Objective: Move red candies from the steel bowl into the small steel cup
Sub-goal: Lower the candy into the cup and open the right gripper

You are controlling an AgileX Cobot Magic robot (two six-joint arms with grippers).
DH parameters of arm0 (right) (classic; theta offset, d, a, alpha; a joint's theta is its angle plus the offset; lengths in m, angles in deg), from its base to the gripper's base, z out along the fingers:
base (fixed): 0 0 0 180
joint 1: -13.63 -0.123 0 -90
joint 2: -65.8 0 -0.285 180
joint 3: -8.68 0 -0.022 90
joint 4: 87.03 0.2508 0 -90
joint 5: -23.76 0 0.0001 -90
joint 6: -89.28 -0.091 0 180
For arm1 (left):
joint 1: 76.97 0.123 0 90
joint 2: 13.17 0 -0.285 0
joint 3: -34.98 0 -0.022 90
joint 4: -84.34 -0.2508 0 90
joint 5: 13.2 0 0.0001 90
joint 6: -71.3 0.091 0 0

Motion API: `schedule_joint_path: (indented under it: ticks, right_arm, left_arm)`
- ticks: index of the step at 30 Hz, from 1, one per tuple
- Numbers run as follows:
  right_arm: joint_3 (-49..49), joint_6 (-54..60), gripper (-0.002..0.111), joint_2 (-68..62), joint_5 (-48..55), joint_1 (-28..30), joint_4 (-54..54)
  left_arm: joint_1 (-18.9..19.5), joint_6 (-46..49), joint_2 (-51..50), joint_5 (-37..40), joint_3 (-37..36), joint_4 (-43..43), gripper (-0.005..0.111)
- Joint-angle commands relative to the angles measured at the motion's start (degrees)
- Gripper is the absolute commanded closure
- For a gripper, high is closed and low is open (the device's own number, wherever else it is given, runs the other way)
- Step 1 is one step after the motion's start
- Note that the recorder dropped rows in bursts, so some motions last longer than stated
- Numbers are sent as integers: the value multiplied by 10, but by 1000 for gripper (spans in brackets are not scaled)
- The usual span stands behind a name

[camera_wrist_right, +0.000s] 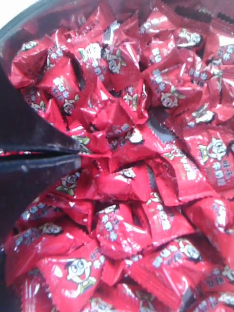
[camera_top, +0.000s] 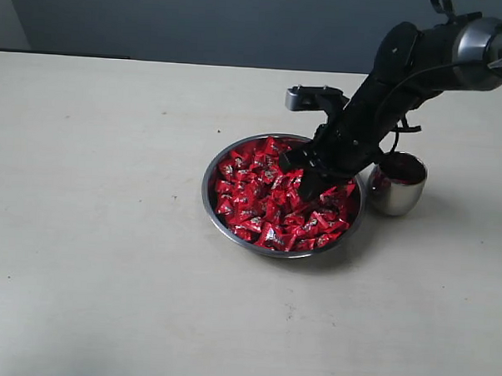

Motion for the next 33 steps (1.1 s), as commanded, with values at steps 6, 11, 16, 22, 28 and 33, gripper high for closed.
schedule_joint_path:
  ticks: [6, 11, 16, 22, 28, 33]
  right_arm:
    - [0, -4, 108, 68, -3, 2, -38]
    - [0, -60, 108, 95, -4, 2, -141]
    - [0, -78, 108, 115, -1, 42, -169]
    - [7, -88, 108, 116, 19, 119, -167]
    - [33, -84, 108, 116, 16, 155, -144]
    - [36, -67, 99, 115, 7, 155, -122]
  left_arm:
    - [-2, -2, 2, -8, -1, -3, 106]
    - [-2, -2, 2, -8, -1, -3, 106]
    - [-2, -2, 2, -8, -1, -3, 106]
    - [-2, -2, 2, -8, -1, -3, 106]
    - [-2, -2, 2, -8, -1, -3, 106]
    - [-2, -2, 2, -8, -1, -3, 106]
